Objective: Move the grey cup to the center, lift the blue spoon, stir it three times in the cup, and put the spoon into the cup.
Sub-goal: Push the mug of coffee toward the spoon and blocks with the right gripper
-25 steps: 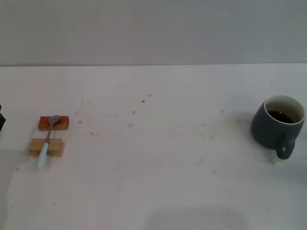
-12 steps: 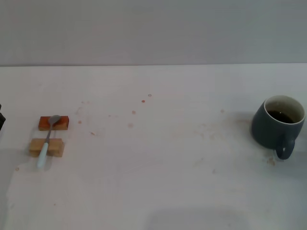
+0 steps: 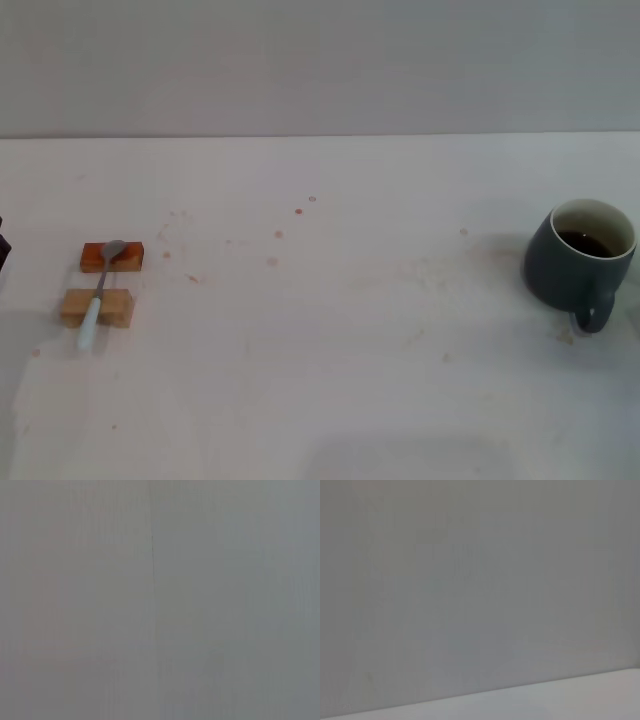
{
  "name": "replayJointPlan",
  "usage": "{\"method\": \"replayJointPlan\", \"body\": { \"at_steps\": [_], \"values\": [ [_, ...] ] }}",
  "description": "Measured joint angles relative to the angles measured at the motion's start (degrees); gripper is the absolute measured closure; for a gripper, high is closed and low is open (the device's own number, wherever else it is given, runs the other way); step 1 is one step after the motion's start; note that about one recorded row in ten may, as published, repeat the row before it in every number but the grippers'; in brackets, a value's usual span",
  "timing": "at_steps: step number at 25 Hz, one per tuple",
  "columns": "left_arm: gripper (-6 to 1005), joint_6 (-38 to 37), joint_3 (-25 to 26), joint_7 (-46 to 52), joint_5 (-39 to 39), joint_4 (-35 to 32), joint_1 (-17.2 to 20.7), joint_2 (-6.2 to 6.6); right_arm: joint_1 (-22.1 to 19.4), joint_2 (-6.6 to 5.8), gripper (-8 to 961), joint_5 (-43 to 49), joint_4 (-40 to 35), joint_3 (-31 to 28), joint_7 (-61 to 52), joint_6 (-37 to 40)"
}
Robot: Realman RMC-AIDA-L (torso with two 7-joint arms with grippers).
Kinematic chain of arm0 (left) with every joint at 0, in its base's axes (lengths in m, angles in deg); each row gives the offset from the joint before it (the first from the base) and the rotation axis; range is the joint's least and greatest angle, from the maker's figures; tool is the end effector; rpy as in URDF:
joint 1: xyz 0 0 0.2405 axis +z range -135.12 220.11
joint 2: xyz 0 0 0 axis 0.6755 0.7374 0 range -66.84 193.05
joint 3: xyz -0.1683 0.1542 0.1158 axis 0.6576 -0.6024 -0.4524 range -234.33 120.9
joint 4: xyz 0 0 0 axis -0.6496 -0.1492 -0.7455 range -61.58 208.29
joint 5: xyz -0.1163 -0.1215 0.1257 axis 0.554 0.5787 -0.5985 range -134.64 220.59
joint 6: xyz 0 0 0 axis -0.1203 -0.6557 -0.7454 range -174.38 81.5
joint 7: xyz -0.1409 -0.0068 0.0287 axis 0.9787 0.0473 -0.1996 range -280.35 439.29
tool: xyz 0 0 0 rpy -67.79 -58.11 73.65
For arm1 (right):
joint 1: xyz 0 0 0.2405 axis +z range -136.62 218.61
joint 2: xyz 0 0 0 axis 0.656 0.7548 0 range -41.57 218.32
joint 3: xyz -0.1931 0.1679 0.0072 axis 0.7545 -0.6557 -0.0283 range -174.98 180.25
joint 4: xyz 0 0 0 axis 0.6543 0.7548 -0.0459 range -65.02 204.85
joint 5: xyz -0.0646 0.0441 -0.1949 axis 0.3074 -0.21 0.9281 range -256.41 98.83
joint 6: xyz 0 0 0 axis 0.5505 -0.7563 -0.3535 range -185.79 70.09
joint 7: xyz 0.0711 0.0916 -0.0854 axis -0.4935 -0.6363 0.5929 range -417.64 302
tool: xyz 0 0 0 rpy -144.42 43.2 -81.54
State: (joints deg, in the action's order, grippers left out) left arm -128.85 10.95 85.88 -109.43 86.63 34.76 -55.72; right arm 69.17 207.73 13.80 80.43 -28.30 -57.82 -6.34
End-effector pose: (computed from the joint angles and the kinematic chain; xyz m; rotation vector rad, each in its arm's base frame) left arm -0.3626 0.2386 0.0188 -1.4394 -0.4145 -0.7098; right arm 0.3652 0.3400 -0.0231 -1.4158 0.8443 0.4657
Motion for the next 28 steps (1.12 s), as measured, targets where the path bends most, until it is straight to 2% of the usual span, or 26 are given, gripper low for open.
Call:
{"method": "replayJointPlan", "body": {
  "at_steps": [6,14,21,28],
  "values": [
    [199,-0.04,-0.33,0.0,0.0,0.0,0.0,0.0,-0.01,0.0,954,0.12,1.17,0.84,0.04,-0.77],
    [199,-0.04,-0.7,0.0,0.0,0.06,0.0,-0.08,0.88,0.01,954,0.14,4.42,6.81,0.04,-1.0],
    [199,-0.04,-0.72,0.08,0.0,0.61,0.0,-0.09,1.78,0.07,954,0.14,6.57,9.77,0.06,-1.43],
    [199,-0.03,-0.83,0.09,0.0,0.79,0.0,-0.09,2.28,0.09,954,3.08,8.37,10.54,-0.18,-1.5]
  ]
}}
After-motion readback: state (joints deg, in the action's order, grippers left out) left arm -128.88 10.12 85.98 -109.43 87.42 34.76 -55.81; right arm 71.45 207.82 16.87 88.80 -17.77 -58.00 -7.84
